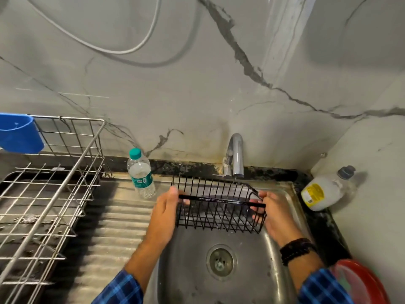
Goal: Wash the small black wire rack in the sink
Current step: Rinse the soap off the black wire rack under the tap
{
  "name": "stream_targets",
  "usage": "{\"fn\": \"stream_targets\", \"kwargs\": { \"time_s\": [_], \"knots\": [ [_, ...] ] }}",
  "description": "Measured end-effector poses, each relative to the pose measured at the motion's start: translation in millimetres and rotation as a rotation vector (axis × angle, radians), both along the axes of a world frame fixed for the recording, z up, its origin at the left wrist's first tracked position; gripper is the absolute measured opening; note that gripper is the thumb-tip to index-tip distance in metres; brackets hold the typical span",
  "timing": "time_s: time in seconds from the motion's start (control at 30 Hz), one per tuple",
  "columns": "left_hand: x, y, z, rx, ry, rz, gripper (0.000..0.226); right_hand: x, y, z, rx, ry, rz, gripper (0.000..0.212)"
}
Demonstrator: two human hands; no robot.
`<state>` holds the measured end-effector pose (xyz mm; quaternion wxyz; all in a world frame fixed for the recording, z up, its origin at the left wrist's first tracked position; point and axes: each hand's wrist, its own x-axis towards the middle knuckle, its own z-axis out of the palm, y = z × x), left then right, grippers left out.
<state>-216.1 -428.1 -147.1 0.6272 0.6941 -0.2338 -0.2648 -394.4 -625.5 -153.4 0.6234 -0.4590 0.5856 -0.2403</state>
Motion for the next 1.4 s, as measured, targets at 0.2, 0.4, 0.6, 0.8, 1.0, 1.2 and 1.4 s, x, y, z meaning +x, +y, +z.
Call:
{"fn": "stream_targets", "kwargs": {
  "time_s": [0.2, 0.4, 0.6, 0.8, 1.0, 1.2, 1.4],
  "knots": [
    [-11, 2, 5, 0.065, 0.169, 0.122, 0.064, -22, 1, -11, -0.008, 0.108, 0.267, 0.014],
    [-7, 13, 4, -0.035, 0.213, -0.04, 0.078, -23, 5, -28, -0.173, 0.363, 0.331, 0.029],
    [3, 50, 8, -0.203, 0.254, -0.015, 0.071, 31, 18, -24, -0.337, 0.399, 0.458, 0.026],
    [6, 71, 10, -0.19, 0.106, -0.066, 0.058, 56, 9, -26, -0.238, 0.132, 0.393, 0.04],
    [10, 59, 13, -0.208, 0.057, -0.051, 0.044, 57, 31, -16, -0.606, 0.635, 0.509, 0.069],
    [-31, 26, 15, -0.224, -0.01, -0.12, 0.023, 87, 89, -9, -0.231, 0.598, 0.669, 0.093],
    [-45, 7, 1, -0.299, 0.017, -0.132, 0.033, 87, 71, -7, -0.233, 0.669, 0.641, 0.086]
  ]
}}
